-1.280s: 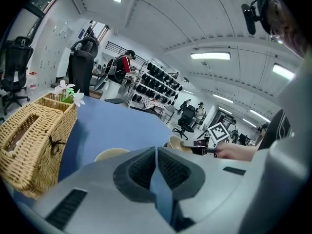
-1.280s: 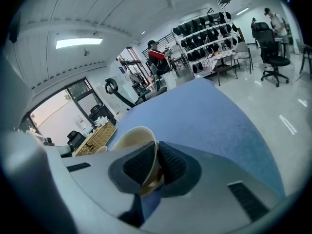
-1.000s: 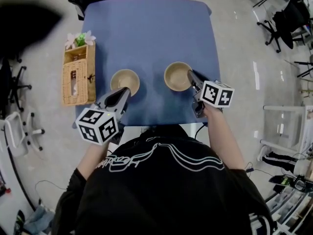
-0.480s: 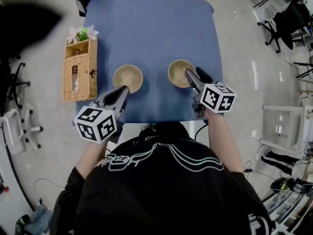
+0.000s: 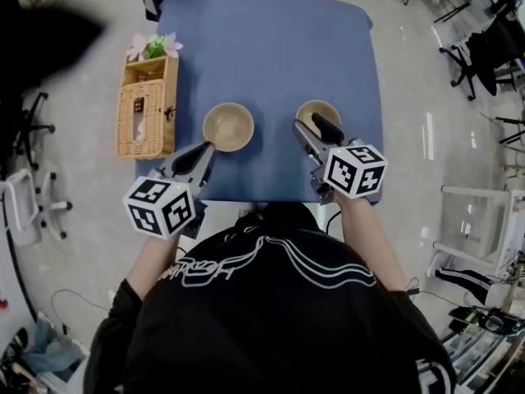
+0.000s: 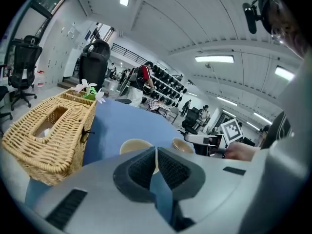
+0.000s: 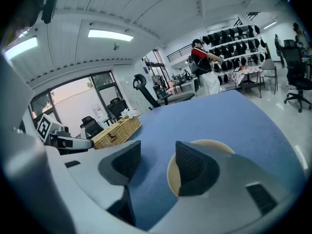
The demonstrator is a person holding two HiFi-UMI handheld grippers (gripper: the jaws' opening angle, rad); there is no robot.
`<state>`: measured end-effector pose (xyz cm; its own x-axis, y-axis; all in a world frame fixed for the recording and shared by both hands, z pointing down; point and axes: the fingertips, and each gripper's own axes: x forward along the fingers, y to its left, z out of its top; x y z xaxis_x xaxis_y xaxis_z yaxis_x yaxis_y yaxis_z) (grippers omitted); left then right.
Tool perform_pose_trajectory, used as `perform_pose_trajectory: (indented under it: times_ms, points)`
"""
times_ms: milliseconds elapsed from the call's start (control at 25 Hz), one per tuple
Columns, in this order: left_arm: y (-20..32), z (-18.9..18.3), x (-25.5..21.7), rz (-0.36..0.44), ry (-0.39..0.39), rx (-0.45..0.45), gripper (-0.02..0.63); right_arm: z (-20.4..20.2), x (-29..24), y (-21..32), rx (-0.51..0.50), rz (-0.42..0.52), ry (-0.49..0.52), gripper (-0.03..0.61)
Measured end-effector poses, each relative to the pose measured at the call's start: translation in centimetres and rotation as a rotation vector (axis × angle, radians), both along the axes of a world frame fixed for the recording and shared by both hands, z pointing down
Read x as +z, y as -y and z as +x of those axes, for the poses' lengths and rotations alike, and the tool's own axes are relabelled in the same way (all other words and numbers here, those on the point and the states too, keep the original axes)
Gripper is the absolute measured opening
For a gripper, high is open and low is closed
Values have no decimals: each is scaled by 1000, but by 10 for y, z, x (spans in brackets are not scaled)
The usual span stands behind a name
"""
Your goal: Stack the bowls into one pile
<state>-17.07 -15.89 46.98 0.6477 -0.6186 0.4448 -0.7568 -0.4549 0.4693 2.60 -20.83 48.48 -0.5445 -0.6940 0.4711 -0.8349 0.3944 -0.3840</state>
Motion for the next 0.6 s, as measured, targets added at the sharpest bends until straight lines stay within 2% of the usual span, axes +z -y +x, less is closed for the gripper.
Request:
perform_pose_trajectory:
  times_ms: [600]
  points:
    - [-22,-48,5,-14,-2,-95,34,-91,25,-14,-175,-65,4,224]
